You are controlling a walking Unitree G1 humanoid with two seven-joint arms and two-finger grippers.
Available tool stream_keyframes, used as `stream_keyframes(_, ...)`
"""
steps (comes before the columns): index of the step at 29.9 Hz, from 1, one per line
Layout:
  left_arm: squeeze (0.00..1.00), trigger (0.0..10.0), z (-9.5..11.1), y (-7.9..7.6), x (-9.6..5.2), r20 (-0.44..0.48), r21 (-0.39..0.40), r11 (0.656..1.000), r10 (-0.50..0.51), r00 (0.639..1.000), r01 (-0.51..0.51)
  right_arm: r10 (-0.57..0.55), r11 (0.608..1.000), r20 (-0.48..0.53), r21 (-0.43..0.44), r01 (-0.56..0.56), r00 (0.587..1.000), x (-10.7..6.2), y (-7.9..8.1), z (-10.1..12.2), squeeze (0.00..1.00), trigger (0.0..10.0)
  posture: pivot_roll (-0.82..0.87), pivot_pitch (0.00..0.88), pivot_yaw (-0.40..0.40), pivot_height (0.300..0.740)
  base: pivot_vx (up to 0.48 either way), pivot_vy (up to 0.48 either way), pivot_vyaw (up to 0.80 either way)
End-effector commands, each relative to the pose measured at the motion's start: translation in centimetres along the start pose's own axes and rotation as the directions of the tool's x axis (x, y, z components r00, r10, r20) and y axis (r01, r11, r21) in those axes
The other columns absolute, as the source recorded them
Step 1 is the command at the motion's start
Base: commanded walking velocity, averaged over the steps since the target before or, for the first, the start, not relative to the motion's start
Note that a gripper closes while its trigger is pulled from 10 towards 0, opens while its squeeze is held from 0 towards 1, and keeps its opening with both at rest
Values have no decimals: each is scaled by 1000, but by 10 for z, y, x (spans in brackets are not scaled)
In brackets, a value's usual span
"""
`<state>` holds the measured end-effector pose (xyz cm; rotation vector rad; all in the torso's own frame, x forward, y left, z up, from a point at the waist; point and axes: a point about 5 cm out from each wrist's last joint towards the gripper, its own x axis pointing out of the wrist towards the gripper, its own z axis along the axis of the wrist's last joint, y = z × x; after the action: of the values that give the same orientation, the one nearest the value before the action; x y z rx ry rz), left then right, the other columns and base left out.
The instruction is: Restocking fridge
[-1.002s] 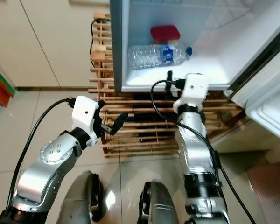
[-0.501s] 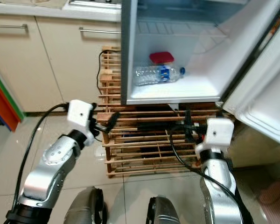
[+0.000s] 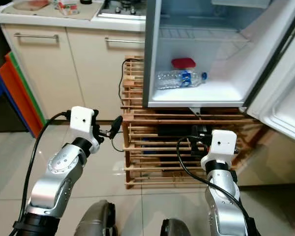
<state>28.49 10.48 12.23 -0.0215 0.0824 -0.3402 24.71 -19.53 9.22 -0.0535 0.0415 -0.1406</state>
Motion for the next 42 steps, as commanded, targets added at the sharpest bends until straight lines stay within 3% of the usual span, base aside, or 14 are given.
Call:
stream_keyframes(1,0,10000,1,-3,4,-2,-13,1000,-18,1000,18,-11,1000,8,12,11,1000,4,0,2,0,10000,49,0,-16,676,0,0,0)
stream_keyframes(13,0,10000,6,-7,5,35,9,998,-62,997,62,36,999,61,8,-37,998,6,5,10,0,10000,53,6,-17,715,0,0,0)
stream_keyframes(15,0,10000,4,-5,6,26,-82,994,-66,997,68,37,999,69,8,-38,997,8,5,11,0,10000,53,2,-16,730,0,0,0)
stream_keyframes(16,0,10000,5,-4,7,25,-87,994,-64,998,66,35,999,72,19,-36,997,9,5,11,0,10000,52,0,-17,735,0,0,0)
stream_keyframes(18,0,10000,6,-4,8,27,-78,994,-69,997,71,31,999,76,29,-33,997,10,5,12,0,10000,51,0,-17,740,0,0,0)
stream_keyframes(22,0,10000,1,0,14,0,29,998,-51,999,51,23,999,103,34,-27,994,15,4,17,0,10000,50,0,-18,740,0,0,0)
stream_keyframes(27,0,10000,2,11,14,-5,-11,1000,-6,1000,6,9,999,100,31,-12,995,17,1,17,0,10000,58,0,-23,740,0,0,0)
stream_keyframes(36,0,10000,8,2,17,39,-14,998,-60,997,61,-19,1000,113,11,18,993,25,-4,21,0,10000,43,0,-23,740,0,0,0)
stream_keyframes(42,0,10000,6,-5,13,56,-10,996,-91,994,92,-31,999,58,-42,33,998,28,-6,13,0,10000,45,0,-33,740,0,0,0)
